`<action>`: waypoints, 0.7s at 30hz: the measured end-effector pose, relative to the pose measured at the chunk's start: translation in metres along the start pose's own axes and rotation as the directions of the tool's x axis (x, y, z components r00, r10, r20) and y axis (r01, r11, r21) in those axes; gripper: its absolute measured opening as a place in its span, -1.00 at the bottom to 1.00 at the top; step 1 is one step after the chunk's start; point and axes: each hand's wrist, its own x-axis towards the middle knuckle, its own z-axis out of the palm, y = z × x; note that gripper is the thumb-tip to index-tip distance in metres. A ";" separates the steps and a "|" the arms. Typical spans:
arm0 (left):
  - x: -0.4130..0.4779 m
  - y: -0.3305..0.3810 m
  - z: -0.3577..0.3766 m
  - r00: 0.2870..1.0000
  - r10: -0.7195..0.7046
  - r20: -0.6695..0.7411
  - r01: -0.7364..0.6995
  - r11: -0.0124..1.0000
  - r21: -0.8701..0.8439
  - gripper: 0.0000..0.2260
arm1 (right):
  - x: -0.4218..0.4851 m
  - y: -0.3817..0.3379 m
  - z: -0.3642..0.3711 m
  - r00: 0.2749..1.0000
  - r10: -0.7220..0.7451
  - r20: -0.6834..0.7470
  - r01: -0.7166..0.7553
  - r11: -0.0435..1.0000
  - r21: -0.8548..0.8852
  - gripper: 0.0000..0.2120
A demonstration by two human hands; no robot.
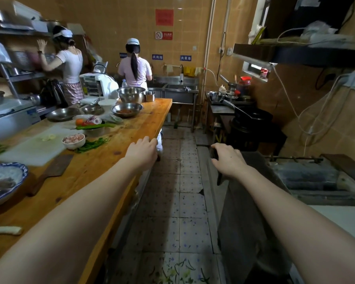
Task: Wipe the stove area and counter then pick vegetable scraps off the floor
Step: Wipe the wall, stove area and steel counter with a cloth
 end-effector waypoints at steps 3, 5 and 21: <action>0.046 -0.014 0.006 1.000 -0.012 -0.007 0.012 1.000 0.008 -0.69 | 0.050 0.001 0.004 1.000 -0.011 0.000 0.011 1.000 0.004 -0.52; 0.080 -0.023 0.007 0.999 -0.035 0.006 0.035 0.999 0.019 -0.65 | 0.083 0.000 0.003 1.000 -0.016 0.004 0.016 1.000 -0.001 -0.52; 0.326 -0.026 0.062 0.997 0.062 -0.038 -0.065 0.995 -0.073 -0.66 | 0.303 0.067 0.026 0.997 0.061 -0.044 -0.062 0.998 -0.025 -0.56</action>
